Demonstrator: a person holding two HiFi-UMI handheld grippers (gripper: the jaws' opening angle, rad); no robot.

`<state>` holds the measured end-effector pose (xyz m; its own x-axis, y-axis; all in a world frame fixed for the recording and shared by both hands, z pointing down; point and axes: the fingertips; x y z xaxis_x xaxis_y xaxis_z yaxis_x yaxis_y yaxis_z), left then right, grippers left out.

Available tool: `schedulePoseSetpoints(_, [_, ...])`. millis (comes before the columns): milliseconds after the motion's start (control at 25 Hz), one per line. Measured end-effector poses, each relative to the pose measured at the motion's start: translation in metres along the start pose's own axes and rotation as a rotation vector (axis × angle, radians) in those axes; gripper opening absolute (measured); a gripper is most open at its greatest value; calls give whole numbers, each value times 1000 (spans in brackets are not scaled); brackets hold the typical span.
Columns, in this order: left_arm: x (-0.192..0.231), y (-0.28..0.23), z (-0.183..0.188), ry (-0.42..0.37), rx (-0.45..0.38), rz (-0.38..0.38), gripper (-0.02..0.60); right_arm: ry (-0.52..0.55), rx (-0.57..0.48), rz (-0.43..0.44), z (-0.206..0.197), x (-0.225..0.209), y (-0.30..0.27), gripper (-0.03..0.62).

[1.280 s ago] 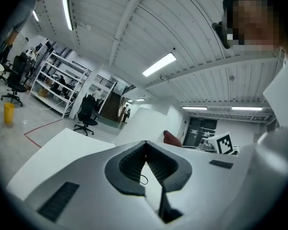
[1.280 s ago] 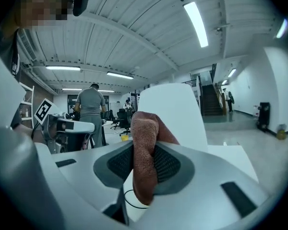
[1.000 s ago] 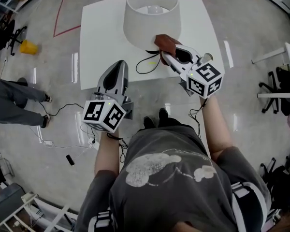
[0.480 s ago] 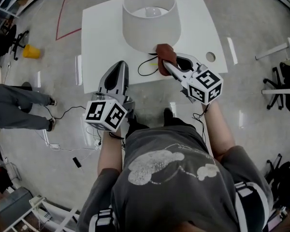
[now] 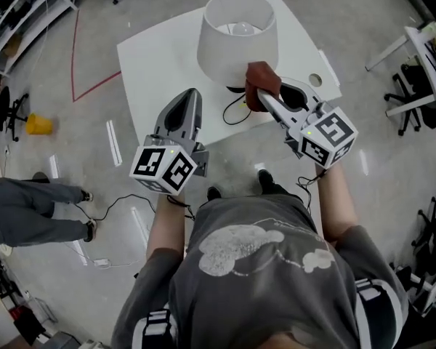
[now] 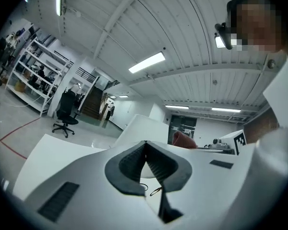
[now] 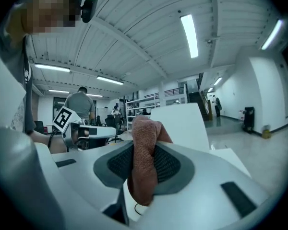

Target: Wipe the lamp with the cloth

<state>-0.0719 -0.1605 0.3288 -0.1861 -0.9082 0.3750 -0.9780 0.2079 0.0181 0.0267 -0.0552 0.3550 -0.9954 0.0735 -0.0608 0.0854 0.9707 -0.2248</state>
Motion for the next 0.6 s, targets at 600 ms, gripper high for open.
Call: schedulePoseSetpoints(600, [17,28,14,-23,42,-192,8,45,-20,-263,50,-12,-23,97])
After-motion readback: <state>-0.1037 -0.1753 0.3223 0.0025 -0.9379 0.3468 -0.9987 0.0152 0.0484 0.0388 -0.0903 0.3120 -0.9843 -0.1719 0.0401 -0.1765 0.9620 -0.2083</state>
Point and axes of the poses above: the fingertips, and each gripper's own axes: y backward along the fingers, x to its left, z out of its top, and after that the axes turned 4 degrees about x, right-handed
